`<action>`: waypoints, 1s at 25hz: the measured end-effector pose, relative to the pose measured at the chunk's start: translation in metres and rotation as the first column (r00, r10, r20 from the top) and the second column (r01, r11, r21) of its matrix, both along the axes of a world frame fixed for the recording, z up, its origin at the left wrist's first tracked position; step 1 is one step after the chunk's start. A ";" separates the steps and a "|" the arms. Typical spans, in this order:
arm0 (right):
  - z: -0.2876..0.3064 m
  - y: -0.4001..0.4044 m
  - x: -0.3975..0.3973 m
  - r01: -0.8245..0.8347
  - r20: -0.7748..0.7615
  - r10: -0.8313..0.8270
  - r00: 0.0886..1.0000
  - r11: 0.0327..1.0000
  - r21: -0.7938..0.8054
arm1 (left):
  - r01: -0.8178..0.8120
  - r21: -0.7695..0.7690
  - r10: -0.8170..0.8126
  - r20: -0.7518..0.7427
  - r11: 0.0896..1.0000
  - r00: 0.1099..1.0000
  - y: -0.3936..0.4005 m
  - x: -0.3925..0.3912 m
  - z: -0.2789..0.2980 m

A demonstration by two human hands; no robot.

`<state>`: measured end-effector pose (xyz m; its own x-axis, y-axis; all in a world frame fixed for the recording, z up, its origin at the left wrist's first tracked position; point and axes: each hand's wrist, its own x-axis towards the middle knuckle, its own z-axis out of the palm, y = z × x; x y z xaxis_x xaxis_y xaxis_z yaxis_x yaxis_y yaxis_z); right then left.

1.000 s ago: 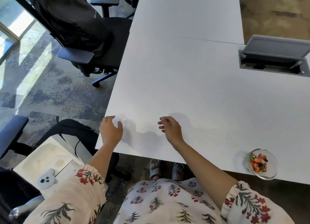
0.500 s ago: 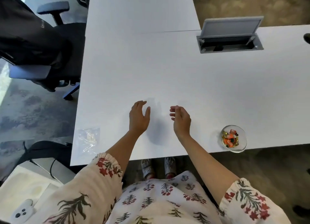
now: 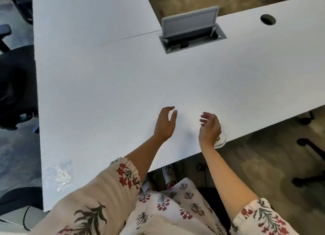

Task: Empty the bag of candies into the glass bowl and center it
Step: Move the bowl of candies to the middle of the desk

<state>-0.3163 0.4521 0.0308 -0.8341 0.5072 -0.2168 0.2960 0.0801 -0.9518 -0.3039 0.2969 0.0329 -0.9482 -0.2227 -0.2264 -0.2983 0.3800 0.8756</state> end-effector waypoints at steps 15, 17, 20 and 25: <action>-0.056 0.107 0.007 0.212 0.209 -0.147 0.967 0.920 -0.331 | -0.145 0.502 -0.047 0.350 0.852 0.935 0.128 -0.026 -0.021; -0.063 0.109 0.007 0.206 0.231 -0.115 0.966 0.883 -0.421 | -0.199 0.548 -0.043 0.397 0.812 0.917 0.136 -0.023 -0.034; -0.075 0.106 0.012 0.224 0.263 -0.095 0.960 0.823 -0.523 | -0.276 0.592 -0.016 0.439 0.757 0.898 0.143 -0.021 -0.047; -0.071 0.092 0.012 0.309 0.310 -0.144 0.940 0.743 -0.593 | -0.328 0.657 -0.009 0.454 0.679 0.891 0.148 -0.023 -0.048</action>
<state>-0.3039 0.5442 -0.0401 -0.5956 0.3550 -0.7206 0.4411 -0.6052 -0.6627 -0.3268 0.4447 -0.0150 -0.7006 0.0237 -0.7132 -0.6655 -0.3823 0.6410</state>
